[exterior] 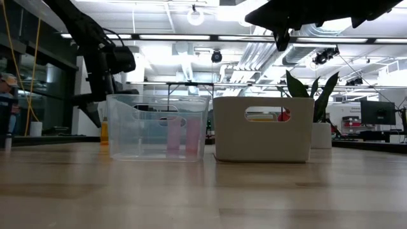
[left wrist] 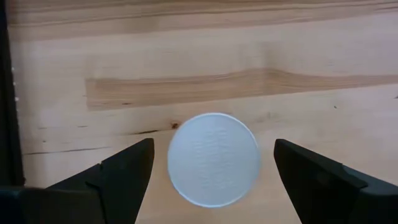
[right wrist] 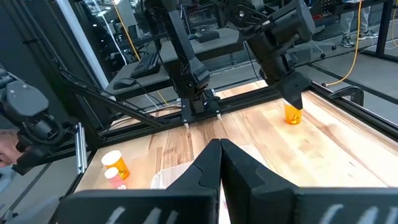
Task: Pick and place medicine bottles into bin by pill shape (circle, oval)
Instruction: Put the large orange pill bottle into the gray bin
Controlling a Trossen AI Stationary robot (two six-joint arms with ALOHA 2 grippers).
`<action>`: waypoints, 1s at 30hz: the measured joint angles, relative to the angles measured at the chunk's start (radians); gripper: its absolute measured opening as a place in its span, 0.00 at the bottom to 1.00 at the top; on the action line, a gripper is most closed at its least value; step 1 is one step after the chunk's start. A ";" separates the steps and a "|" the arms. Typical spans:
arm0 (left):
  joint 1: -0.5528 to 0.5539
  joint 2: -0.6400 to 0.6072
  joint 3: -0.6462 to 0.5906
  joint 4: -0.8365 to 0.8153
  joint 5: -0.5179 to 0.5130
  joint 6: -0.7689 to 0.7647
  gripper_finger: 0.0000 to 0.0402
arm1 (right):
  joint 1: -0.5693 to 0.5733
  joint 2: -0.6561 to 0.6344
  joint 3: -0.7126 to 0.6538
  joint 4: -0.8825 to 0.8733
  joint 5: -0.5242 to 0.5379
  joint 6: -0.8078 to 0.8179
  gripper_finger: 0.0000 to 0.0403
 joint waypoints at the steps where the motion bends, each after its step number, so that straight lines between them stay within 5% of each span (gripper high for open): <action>1: -0.001 0.001 0.000 0.000 0.000 -0.004 0.80 | 0.000 0.000 0.000 0.000 0.000 -0.001 0.00; 7: 0.000 0.001 0.000 -0.001 0.000 -0.004 0.78 | 0.000 0.000 0.000 0.000 0.000 -0.003 0.00; 21: 0.000 -0.012 -0.001 -0.002 0.061 0.019 0.49 | 0.000 0.000 0.000 0.001 0.000 0.000 0.00; 30: -0.049 -0.237 -0.001 -0.001 0.187 0.131 0.48 | 0.000 0.000 0.019 0.010 0.000 0.021 0.00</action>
